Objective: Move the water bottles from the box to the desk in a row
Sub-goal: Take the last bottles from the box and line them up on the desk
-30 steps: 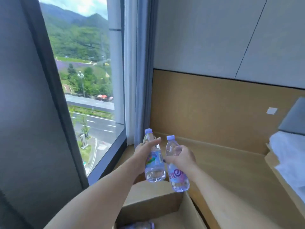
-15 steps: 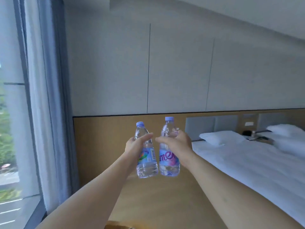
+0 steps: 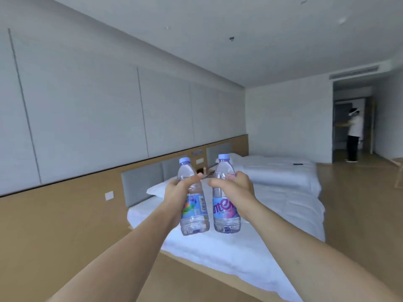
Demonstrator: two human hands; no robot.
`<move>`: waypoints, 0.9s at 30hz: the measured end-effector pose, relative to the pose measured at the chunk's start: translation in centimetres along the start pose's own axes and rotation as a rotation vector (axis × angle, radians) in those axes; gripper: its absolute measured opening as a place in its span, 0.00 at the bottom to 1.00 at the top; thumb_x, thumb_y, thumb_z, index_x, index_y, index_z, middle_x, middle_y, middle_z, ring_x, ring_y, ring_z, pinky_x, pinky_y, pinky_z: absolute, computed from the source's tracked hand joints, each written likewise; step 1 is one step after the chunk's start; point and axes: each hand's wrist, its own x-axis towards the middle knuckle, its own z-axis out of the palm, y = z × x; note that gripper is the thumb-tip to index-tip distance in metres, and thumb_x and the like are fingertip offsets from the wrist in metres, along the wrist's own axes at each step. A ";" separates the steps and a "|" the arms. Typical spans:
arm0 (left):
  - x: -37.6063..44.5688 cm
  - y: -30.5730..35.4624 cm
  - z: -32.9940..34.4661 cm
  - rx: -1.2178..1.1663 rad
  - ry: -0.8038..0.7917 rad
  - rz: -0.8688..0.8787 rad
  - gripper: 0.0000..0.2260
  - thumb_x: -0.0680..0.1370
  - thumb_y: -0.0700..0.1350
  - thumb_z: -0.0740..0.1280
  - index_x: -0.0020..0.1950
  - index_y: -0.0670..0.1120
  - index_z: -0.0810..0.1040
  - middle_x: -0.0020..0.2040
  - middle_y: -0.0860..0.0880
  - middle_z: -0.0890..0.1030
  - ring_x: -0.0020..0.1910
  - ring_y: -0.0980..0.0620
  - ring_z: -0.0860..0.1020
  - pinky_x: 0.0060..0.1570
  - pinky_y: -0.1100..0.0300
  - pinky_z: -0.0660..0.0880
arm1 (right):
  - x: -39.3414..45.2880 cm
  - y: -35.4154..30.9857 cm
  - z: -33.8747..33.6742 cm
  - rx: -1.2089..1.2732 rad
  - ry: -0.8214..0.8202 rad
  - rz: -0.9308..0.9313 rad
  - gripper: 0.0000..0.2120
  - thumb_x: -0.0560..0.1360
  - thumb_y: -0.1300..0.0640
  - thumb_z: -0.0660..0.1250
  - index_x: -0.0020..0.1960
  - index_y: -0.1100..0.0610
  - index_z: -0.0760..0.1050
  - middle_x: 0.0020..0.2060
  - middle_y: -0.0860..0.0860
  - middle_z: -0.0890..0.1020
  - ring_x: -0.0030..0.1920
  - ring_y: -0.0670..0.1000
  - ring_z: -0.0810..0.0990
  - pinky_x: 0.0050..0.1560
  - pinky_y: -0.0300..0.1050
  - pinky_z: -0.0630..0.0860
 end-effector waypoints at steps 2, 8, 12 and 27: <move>2.2 -1.4 6.5 -0.013 -0.068 -0.007 0.26 0.69 0.49 0.80 0.61 0.41 0.74 0.44 0.38 0.86 0.37 0.39 0.86 0.35 0.49 0.82 | 2.9 0.7 -5.7 -0.021 0.070 0.002 0.24 0.52 0.44 0.80 0.44 0.52 0.79 0.35 0.48 0.86 0.33 0.49 0.86 0.39 0.48 0.85; 6.8 -5.8 24.5 -0.045 -0.278 -0.070 0.23 0.70 0.51 0.80 0.58 0.46 0.75 0.42 0.42 0.86 0.34 0.46 0.86 0.32 0.54 0.81 | 8.6 3.3 -22.4 -0.114 0.308 0.036 0.26 0.50 0.41 0.80 0.44 0.50 0.78 0.36 0.46 0.85 0.36 0.49 0.86 0.41 0.48 0.85; 8.4 -9.6 34.9 -0.054 -0.443 -0.128 0.27 0.67 0.52 0.81 0.60 0.44 0.76 0.40 0.42 0.86 0.35 0.45 0.86 0.33 0.53 0.81 | 10.7 5.8 -31.8 -0.124 0.461 0.085 0.26 0.52 0.43 0.81 0.47 0.52 0.80 0.38 0.48 0.87 0.37 0.51 0.87 0.45 0.56 0.86; 17.3 -19.5 67.3 -0.032 -1.071 -0.264 0.25 0.67 0.57 0.81 0.57 0.48 0.77 0.39 0.47 0.87 0.38 0.47 0.87 0.33 0.56 0.81 | 20.7 10.4 -54.3 -0.265 1.046 0.167 0.26 0.58 0.44 0.82 0.50 0.55 0.80 0.39 0.52 0.87 0.37 0.54 0.88 0.46 0.57 0.86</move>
